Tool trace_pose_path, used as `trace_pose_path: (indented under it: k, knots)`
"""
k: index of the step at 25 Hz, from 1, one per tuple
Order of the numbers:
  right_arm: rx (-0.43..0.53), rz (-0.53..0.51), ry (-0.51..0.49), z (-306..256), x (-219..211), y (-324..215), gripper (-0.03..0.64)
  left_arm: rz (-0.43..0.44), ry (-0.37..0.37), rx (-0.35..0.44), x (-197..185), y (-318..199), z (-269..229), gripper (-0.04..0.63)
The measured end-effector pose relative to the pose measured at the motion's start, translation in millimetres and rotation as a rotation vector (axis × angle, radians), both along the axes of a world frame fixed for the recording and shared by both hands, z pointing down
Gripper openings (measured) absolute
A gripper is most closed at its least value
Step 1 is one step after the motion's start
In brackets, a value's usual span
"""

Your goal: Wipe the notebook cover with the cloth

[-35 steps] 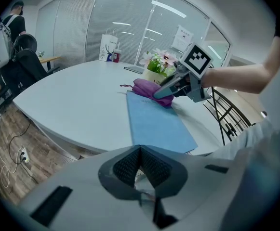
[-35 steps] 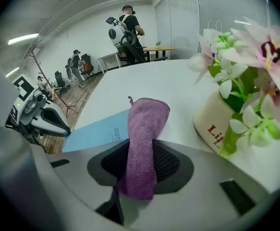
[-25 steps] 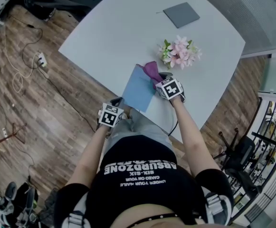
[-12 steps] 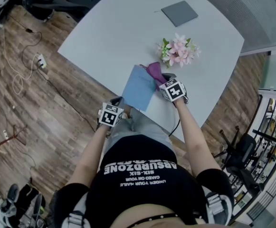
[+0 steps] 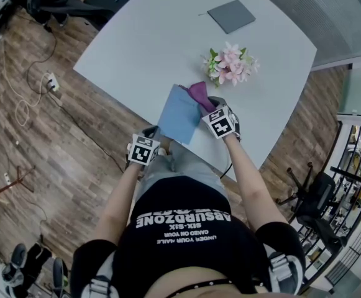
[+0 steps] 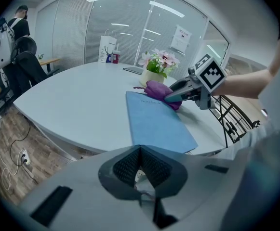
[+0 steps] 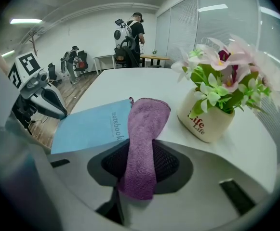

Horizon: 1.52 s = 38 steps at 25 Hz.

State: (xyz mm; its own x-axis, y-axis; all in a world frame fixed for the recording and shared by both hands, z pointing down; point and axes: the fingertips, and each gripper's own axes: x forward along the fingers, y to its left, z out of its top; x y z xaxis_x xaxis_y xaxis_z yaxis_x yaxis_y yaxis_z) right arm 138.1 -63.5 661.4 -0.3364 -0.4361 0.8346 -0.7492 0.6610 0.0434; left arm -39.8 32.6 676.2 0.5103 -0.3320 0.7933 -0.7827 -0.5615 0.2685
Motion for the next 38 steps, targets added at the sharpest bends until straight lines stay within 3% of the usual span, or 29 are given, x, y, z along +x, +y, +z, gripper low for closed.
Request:
trace_pose_path:
  k: [12, 38]
  knots:
    - [0.052, -0.003, 0.036, -1.5, -11.5, 18.2, 0.135, -0.01, -0.007, 0.009, 1.5, 0.8, 0.5, 0.015]
    - [0.009, -0.009, -0.01, 0.0, -47.2, 74.3, 0.135, -0.018, -0.013, 0.021, 1.2, 0.5, 1.1, 0.015]
